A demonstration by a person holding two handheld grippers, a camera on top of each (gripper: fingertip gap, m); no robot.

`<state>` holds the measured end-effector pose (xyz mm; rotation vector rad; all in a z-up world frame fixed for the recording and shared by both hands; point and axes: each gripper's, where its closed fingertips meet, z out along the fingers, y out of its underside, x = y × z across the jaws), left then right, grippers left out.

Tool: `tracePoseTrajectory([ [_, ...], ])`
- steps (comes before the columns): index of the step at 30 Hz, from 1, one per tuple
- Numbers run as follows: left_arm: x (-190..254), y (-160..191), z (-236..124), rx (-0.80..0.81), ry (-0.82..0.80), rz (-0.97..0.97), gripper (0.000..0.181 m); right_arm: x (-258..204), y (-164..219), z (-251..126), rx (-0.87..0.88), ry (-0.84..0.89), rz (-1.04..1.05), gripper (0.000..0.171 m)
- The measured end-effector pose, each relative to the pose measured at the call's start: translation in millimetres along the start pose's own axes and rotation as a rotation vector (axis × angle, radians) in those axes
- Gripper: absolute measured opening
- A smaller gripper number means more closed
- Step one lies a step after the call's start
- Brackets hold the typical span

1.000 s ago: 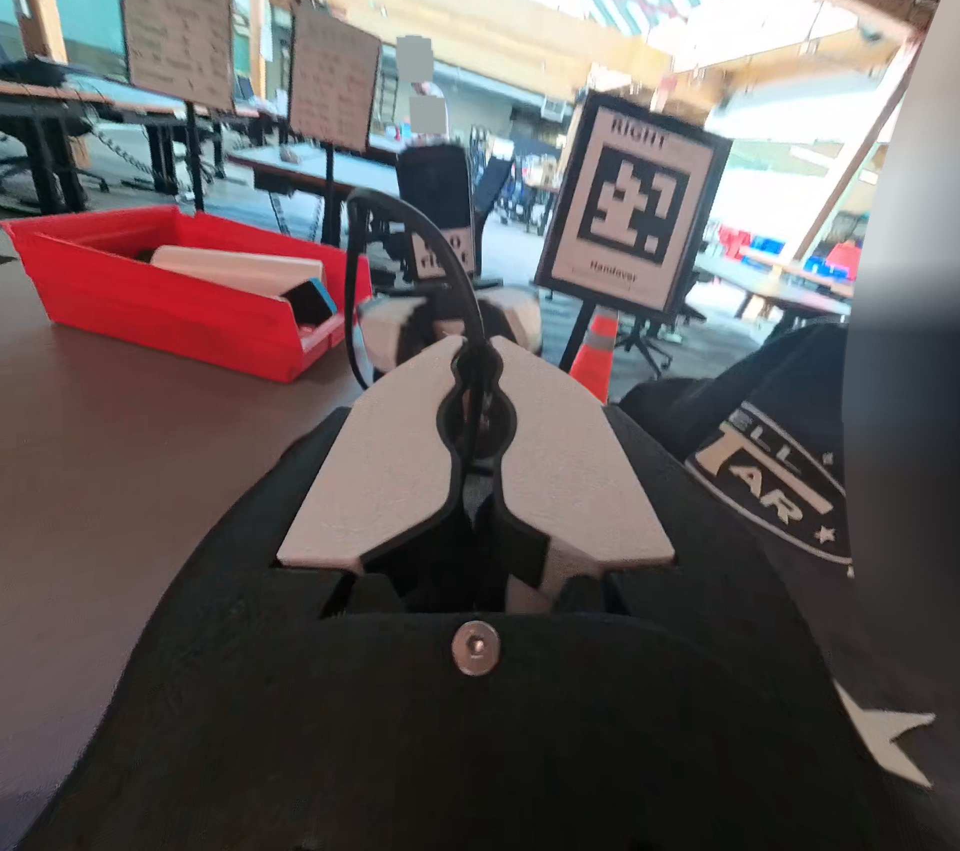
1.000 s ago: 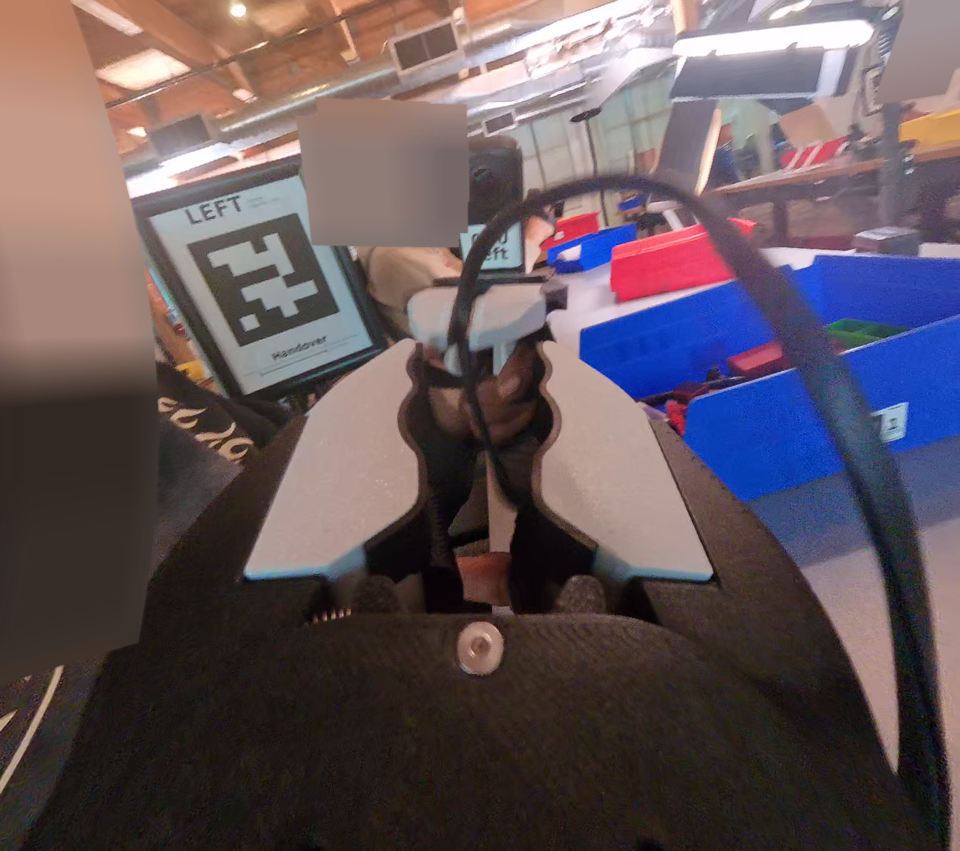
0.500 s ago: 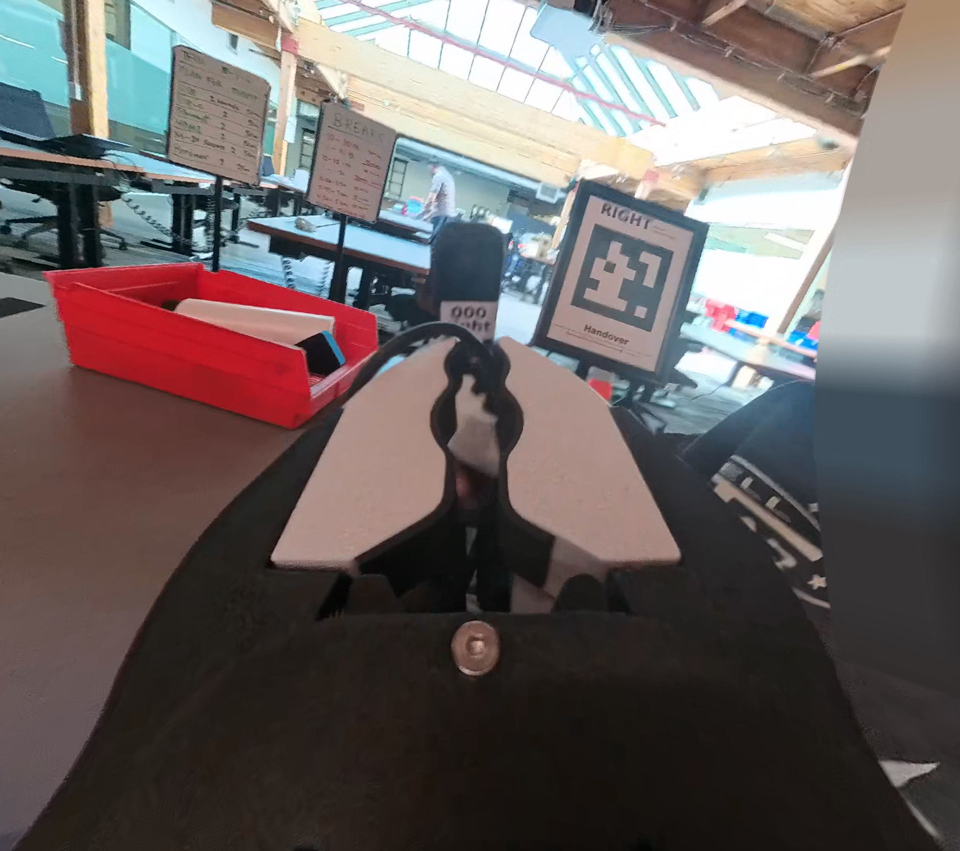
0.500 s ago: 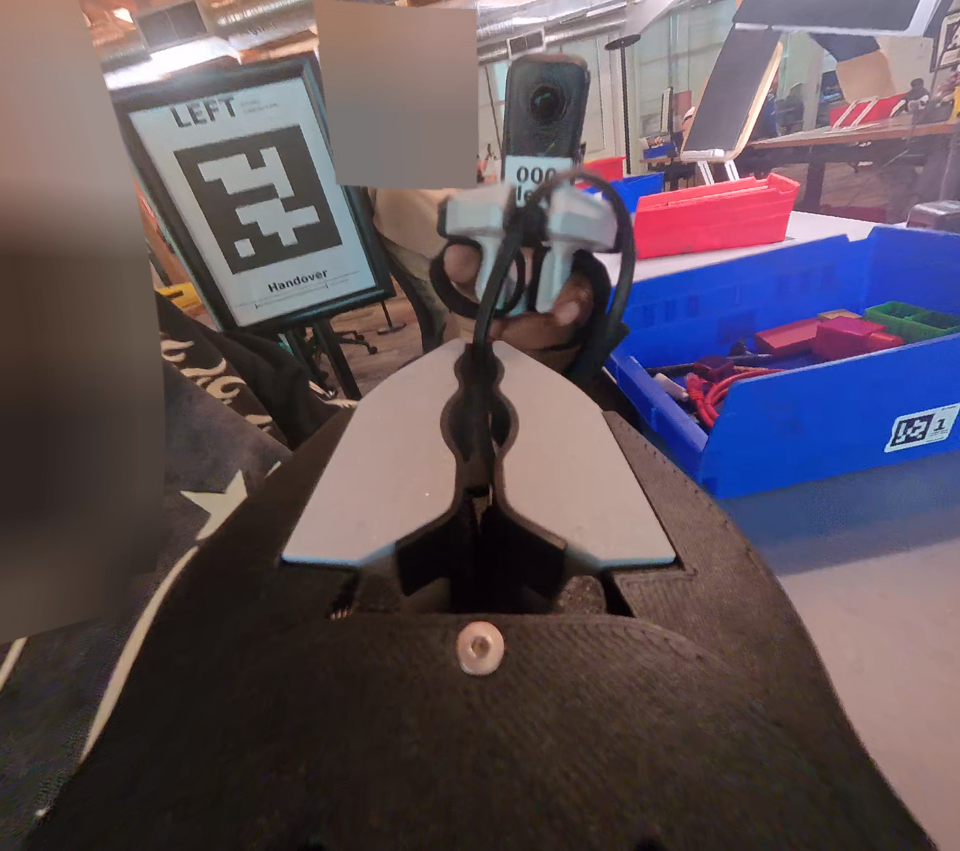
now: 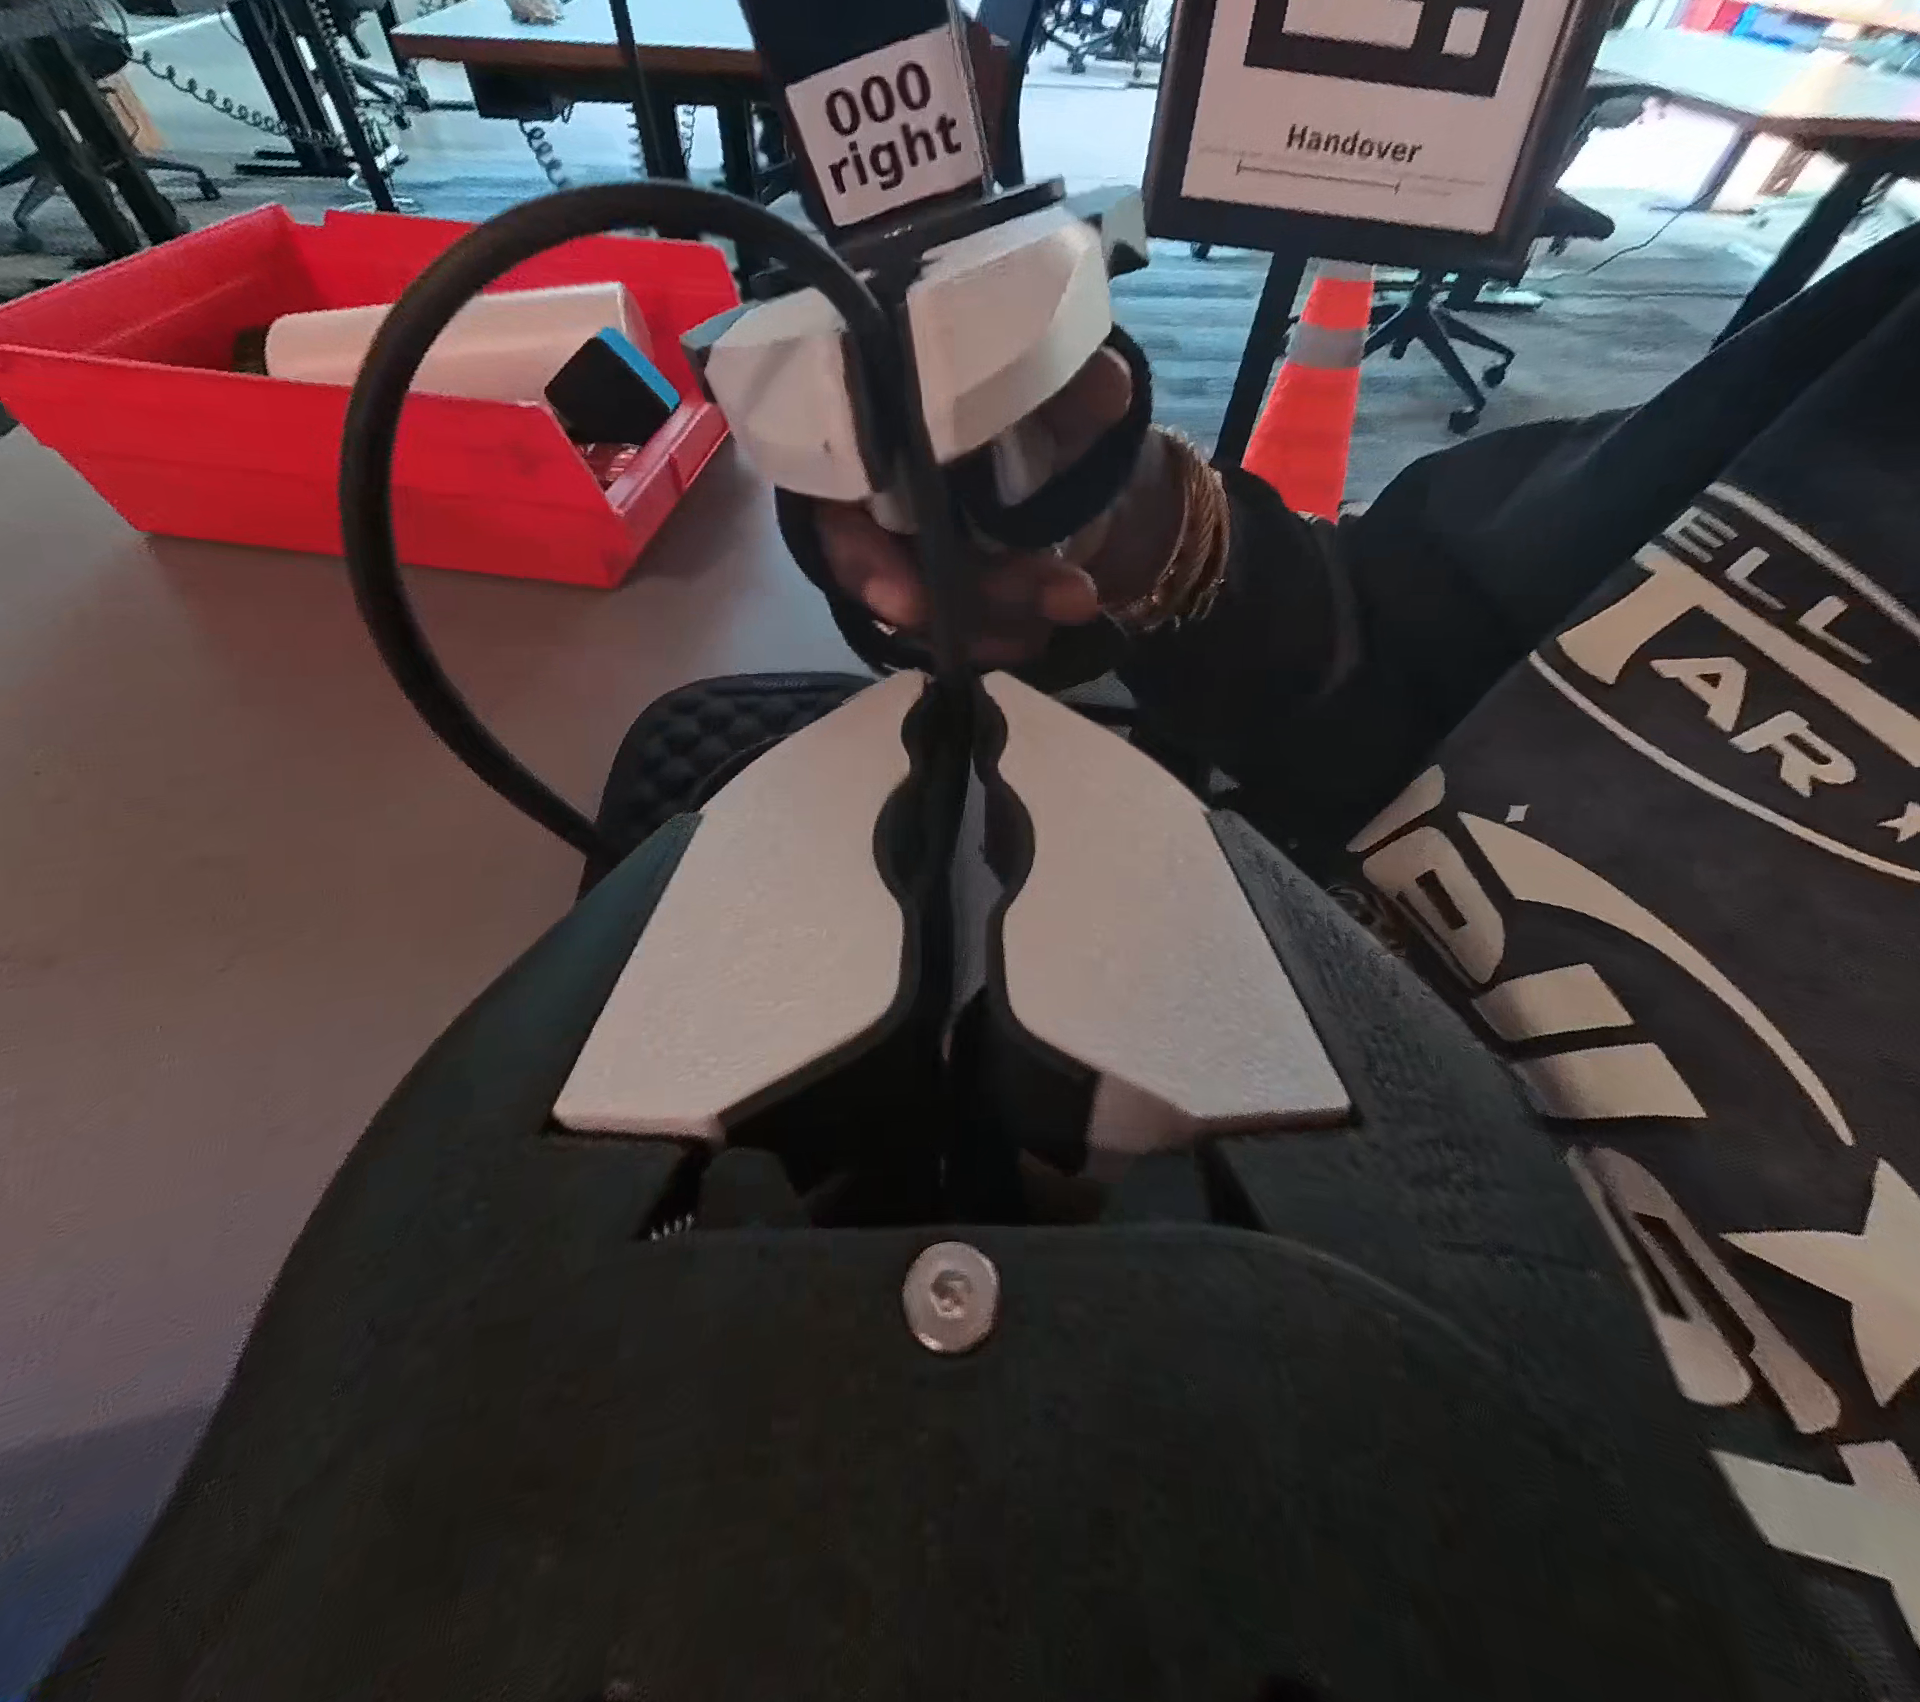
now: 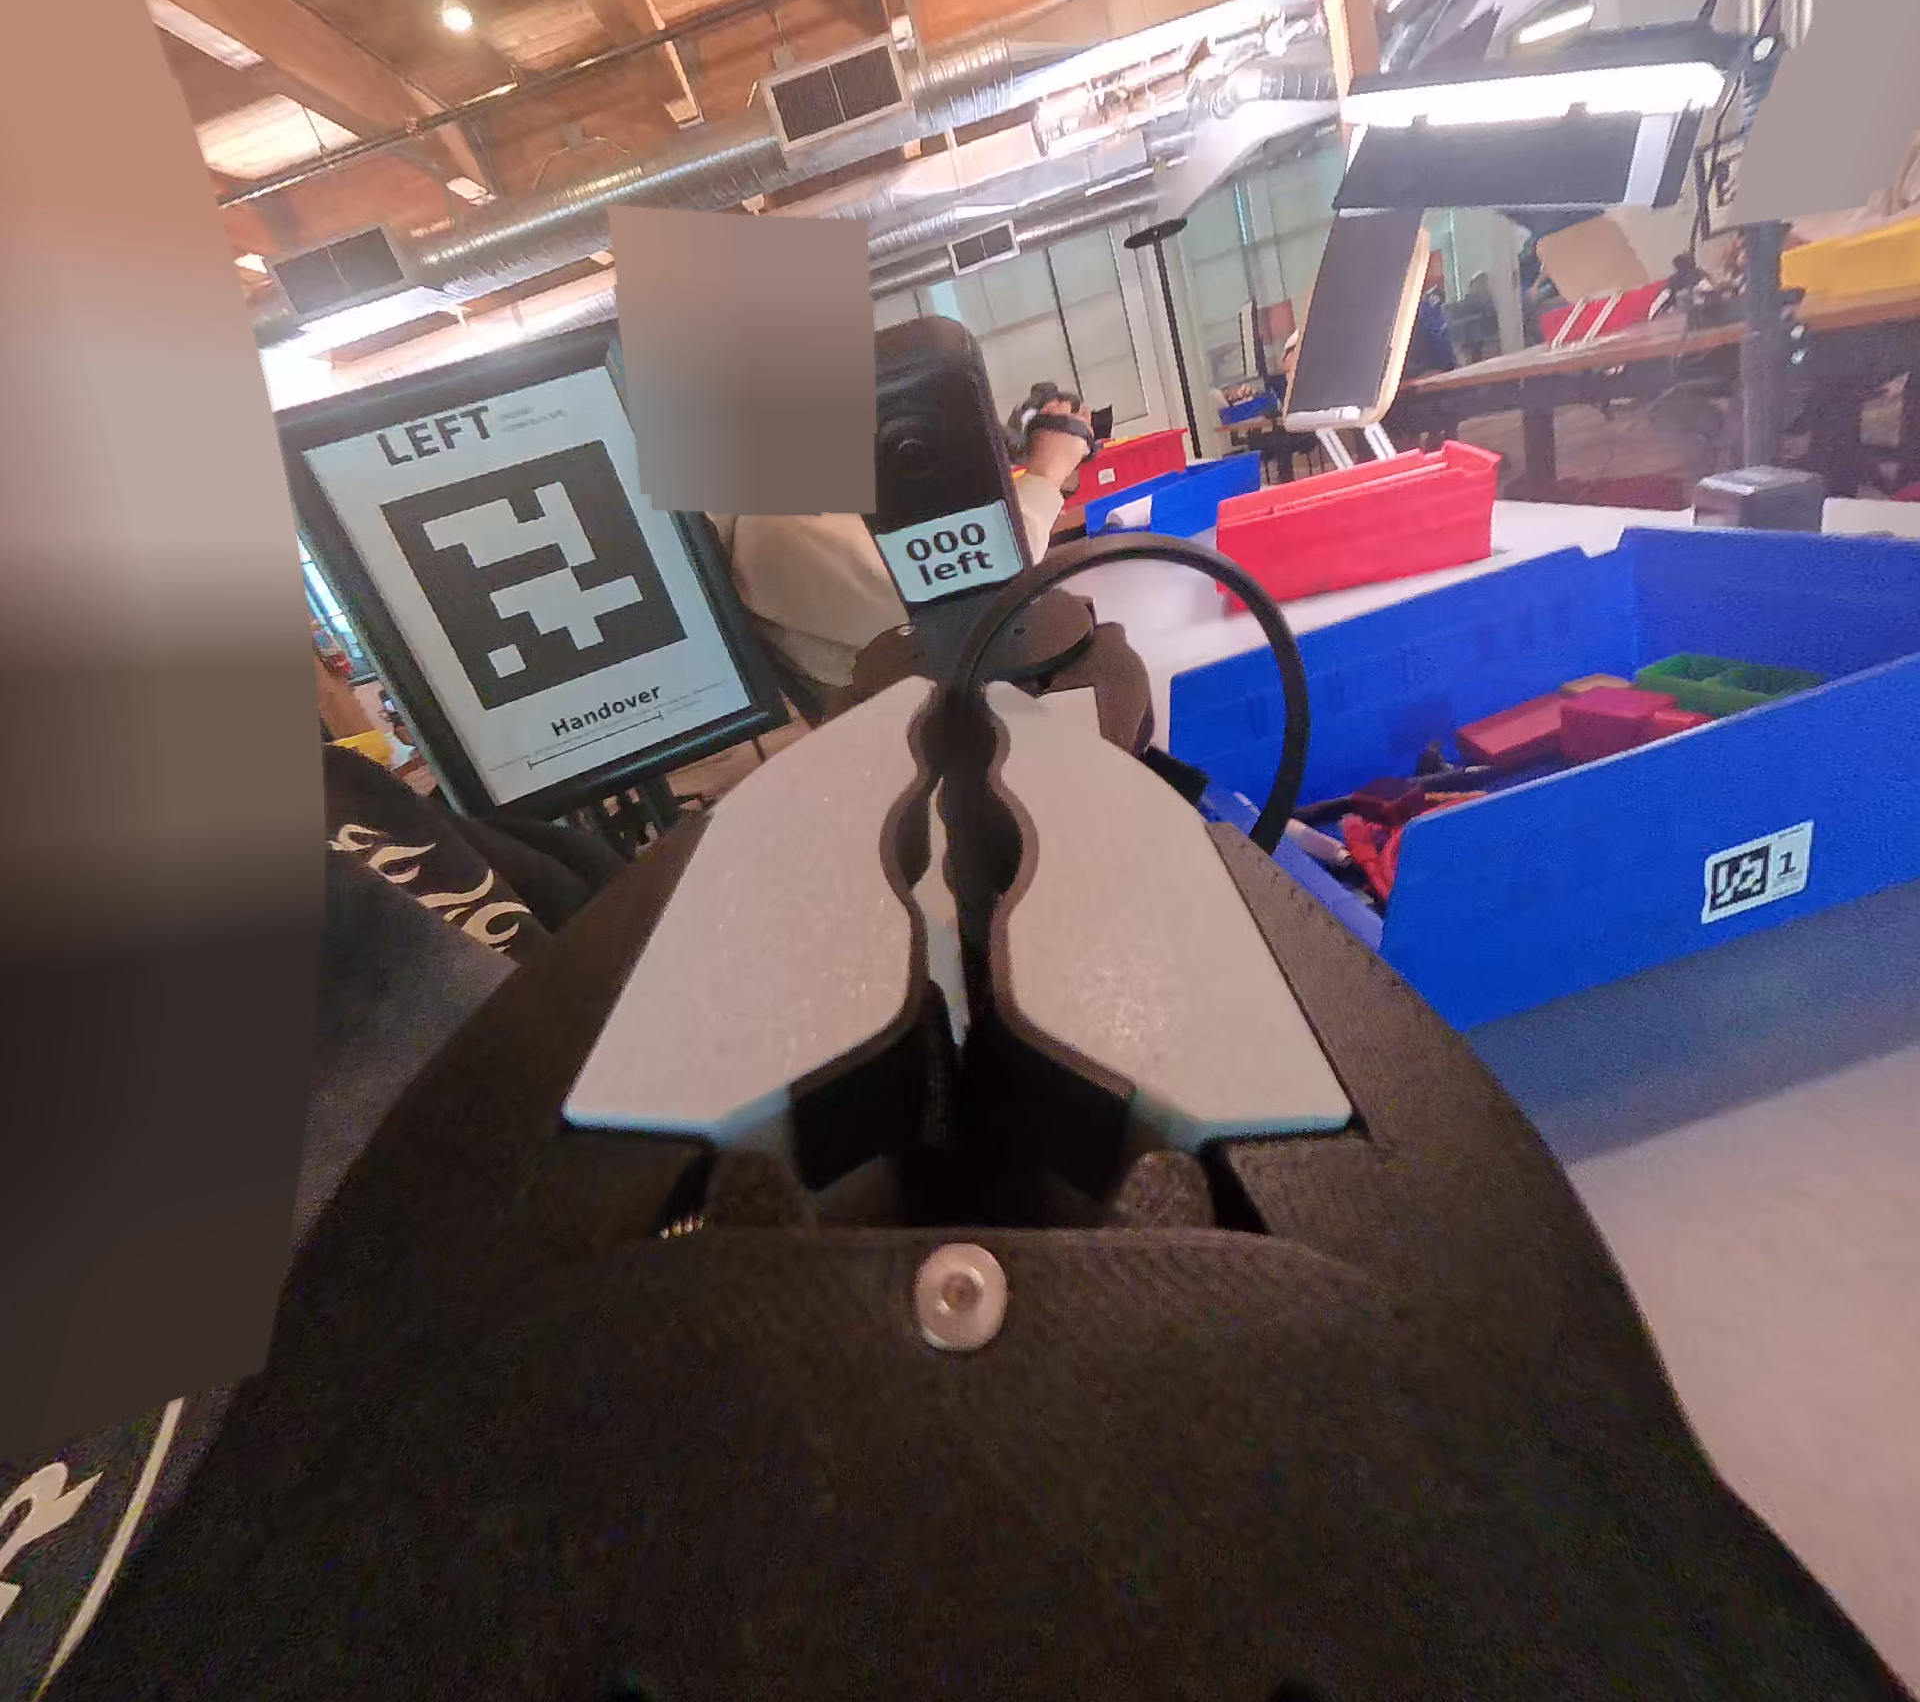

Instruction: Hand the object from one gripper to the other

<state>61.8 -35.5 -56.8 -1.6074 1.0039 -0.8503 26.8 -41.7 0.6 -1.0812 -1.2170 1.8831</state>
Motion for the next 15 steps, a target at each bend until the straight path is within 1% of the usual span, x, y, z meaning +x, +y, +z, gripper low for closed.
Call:
tracePoseTrajectory([
  [2, 4.3, -12.4, -5.9, 0.079, 0.034, -0.025, 0.005, 0.5, -5.7, -3.8, 0.026, 0.012, -0.036, 0.012],
  [3, 6.1, -20.9, -10.8, 0.134, 0.055, -0.048, 0.005, 1.7, -7.2, -5.8, 0.027, 0.024, -0.062, 0.02],
  [4, 6.7, -29.1, -16.5, 0.189, 0.069, -0.07, 0.005, 3.5, -6.4, -7.7, 0.012, 0.039, -0.088, 0.027],
  [6, 5.6, -44.9, -29.3, 0.302, 0.083, -0.1, 0.004, 5.9, -0.8, -9.3, -0.039, 0.053, -0.133, 0.034],
  [9, 3.2, -62.3, -45.3, 0.439, 0.094, -0.14, 0.004, 2.0, 14.7, -2.9, -0.107, 0.012, -0.145, 0.034],
  [13, 6.2, -68.9, -50.4, 0.491, 0.13, -0.176, 0.005, -0.3, 37.3, 15.2, -0.159, -0.016, -0.171, 0.033],
  [14, 7.4, -69.1, -49.8, 0.492, 0.139, -0.179, 0.005, -0.7, 40.8, 18.2, -0.164, -0.019, -0.178, 0.03],
  [15, 8.3, -69.2, -49.3, 0.491, 0.146, -0.182, 0.004, -2.0, 43.0, 19.9, -0.167, -0.026, -0.185, 0.019],
])
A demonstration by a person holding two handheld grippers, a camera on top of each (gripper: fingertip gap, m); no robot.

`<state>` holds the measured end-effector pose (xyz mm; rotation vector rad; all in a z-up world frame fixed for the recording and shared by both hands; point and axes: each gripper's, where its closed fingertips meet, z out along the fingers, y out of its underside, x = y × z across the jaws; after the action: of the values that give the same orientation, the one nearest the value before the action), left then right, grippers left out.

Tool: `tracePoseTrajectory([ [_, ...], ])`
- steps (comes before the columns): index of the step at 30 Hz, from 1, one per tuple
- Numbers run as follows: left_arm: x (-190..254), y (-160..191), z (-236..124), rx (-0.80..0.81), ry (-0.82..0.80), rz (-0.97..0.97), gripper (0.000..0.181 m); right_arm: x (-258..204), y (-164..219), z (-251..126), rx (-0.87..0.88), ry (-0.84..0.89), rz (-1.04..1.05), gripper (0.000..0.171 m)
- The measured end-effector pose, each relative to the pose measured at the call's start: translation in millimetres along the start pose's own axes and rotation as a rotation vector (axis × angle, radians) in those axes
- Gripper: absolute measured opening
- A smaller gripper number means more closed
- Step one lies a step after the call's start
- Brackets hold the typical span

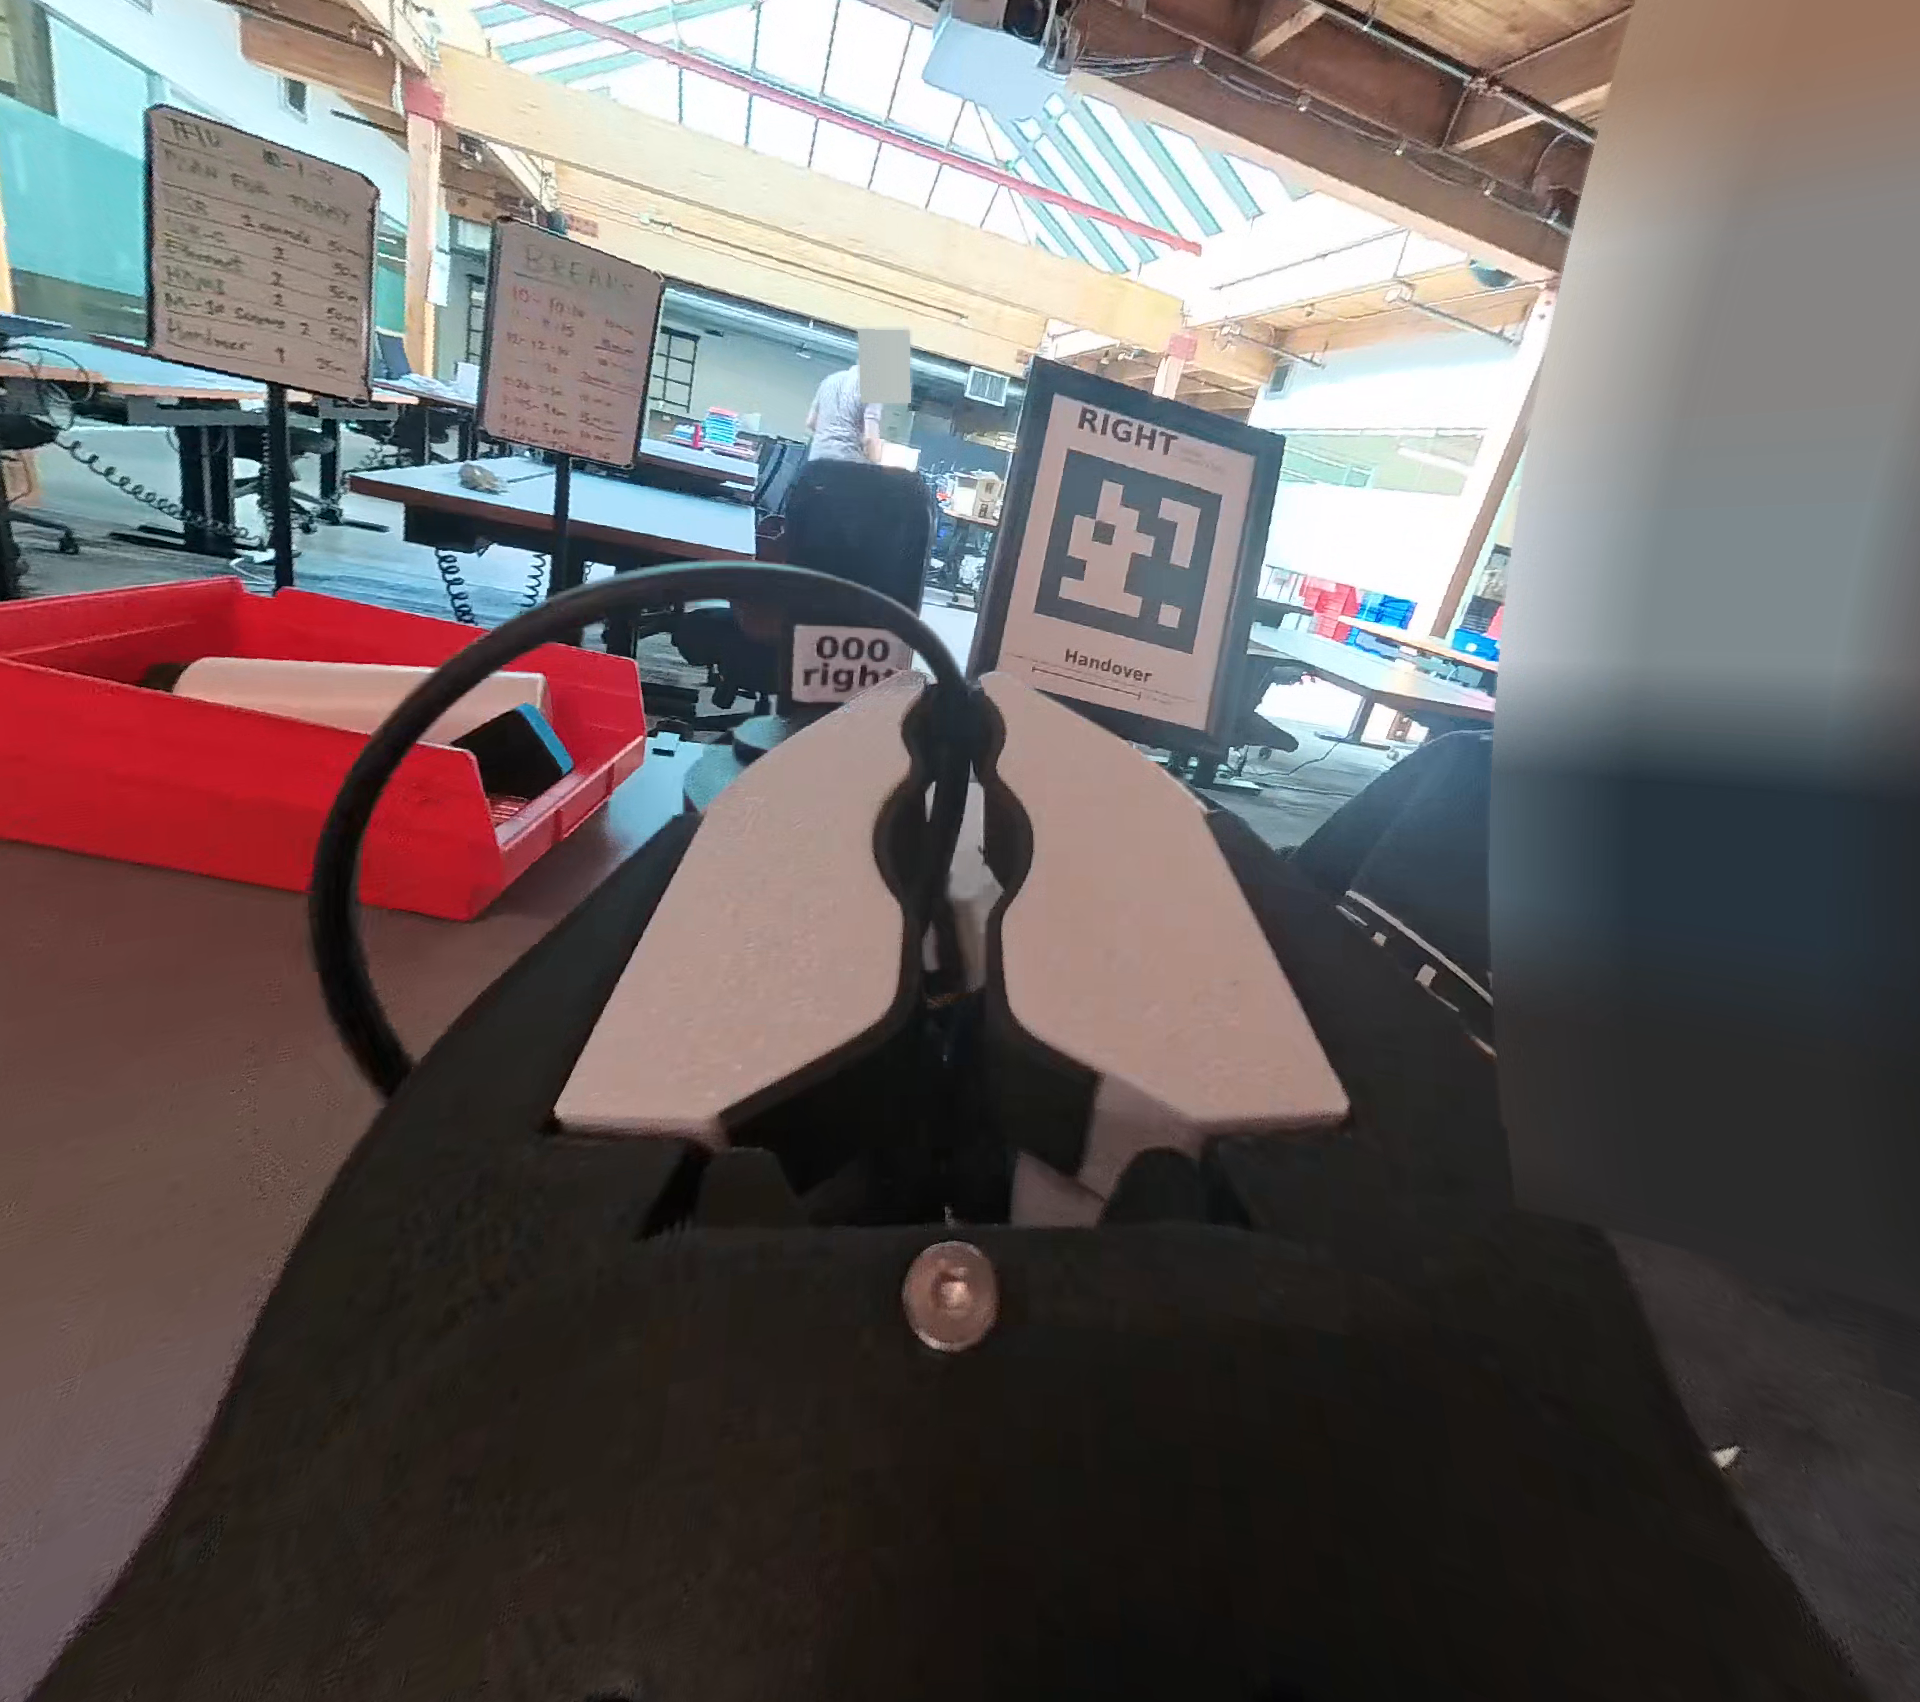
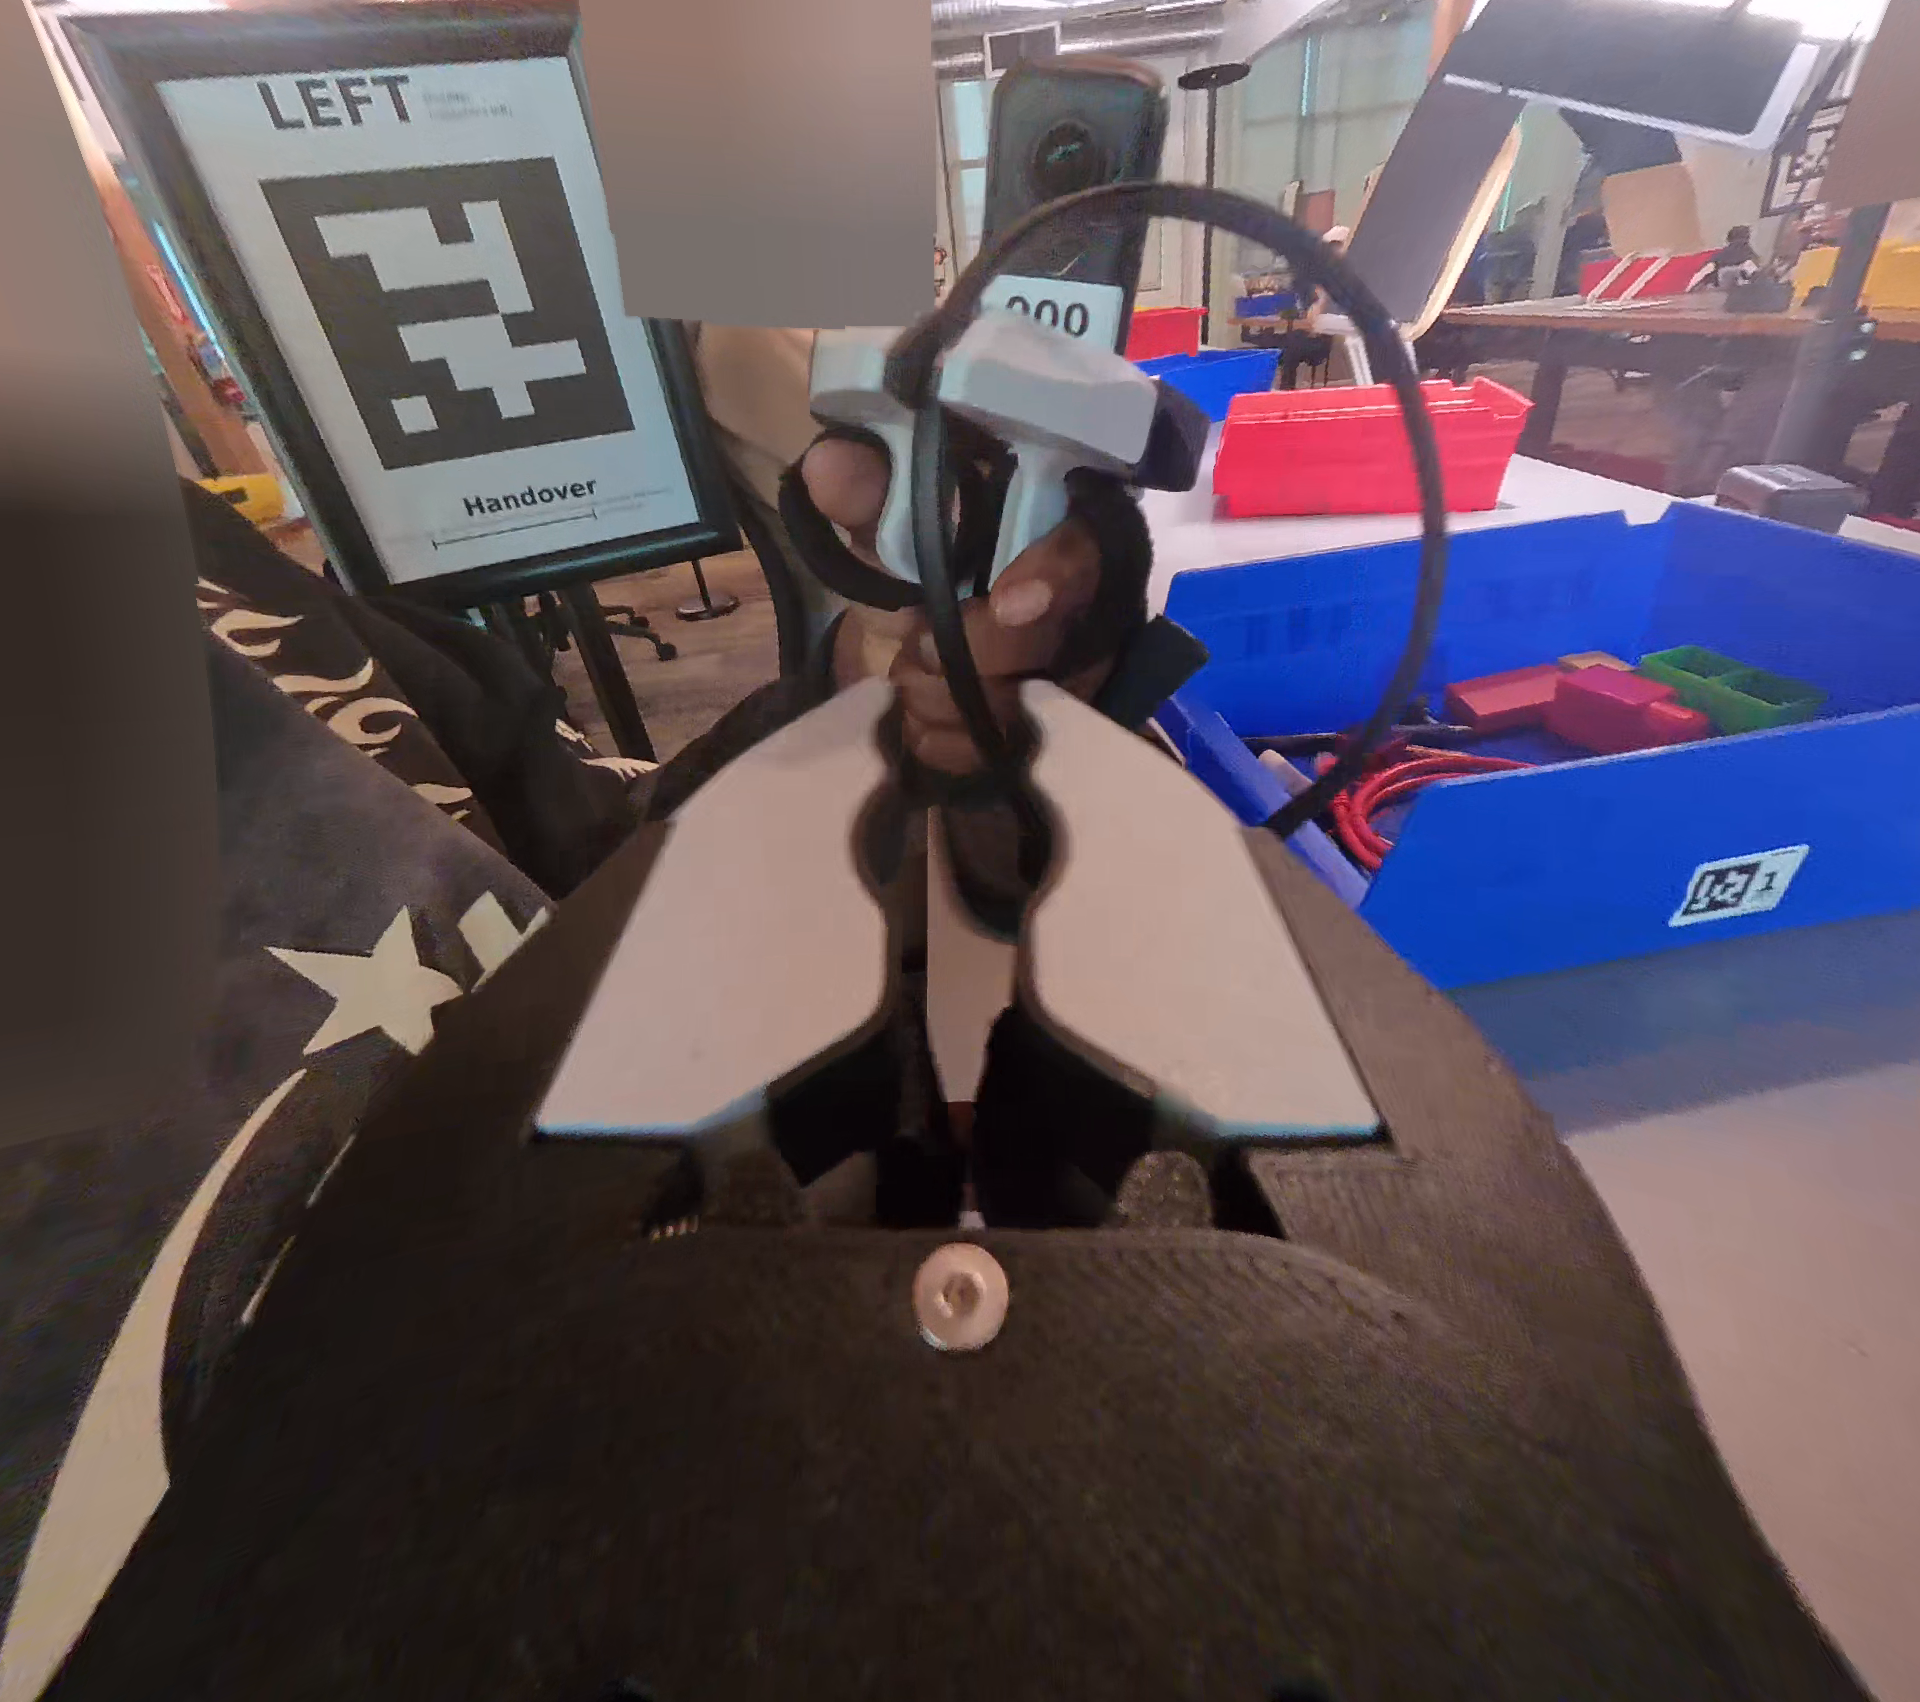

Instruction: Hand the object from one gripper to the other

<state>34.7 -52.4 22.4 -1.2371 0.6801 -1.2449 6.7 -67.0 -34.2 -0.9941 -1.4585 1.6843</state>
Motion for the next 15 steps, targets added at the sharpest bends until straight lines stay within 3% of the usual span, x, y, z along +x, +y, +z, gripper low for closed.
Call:
tracePoseTrajectory([
  [1, -0.8, -0.1, 0.1, 0.001, -0.005, 0.001, 0.005, -2.3, 0.2, 0.5, 0.0, -0.012, -0.007, 0.006],
  [4, -8.3, -1.0, -5.8, -0.016, -0.06, 0.068, 0.008, -7.2, -2.7, -2.9, -0.018, -0.04, 0.034, 0.005],
  [6, -15.5, 5.4, -16.0, -0.108, -0.122, 0.22, 0.02, -10.8, -13.8, -8.4, 0.027, -0.063, 0.096, 0.005],
  [8, -25.8, 10.8, -30.9, -0.23, -0.235, 0.469, 0.028, -12.3, -19.6, -13.4, 0.036, -0.076, 0.163, 0.005],
  [12, -27.4, -4.2, -44.7, -0.348, -0.491, 1.147, 0.034, -11.6, -17.1, -16.0, -0.008, -0.068, 0.215, 0.005],
  [15, -17.8, -1.4, -32.0, -0.419, -0.542, 1.411, 0.039, -13.6, -15.2, -15.1, -0.022, -0.081, 0.245, 0.005],
])
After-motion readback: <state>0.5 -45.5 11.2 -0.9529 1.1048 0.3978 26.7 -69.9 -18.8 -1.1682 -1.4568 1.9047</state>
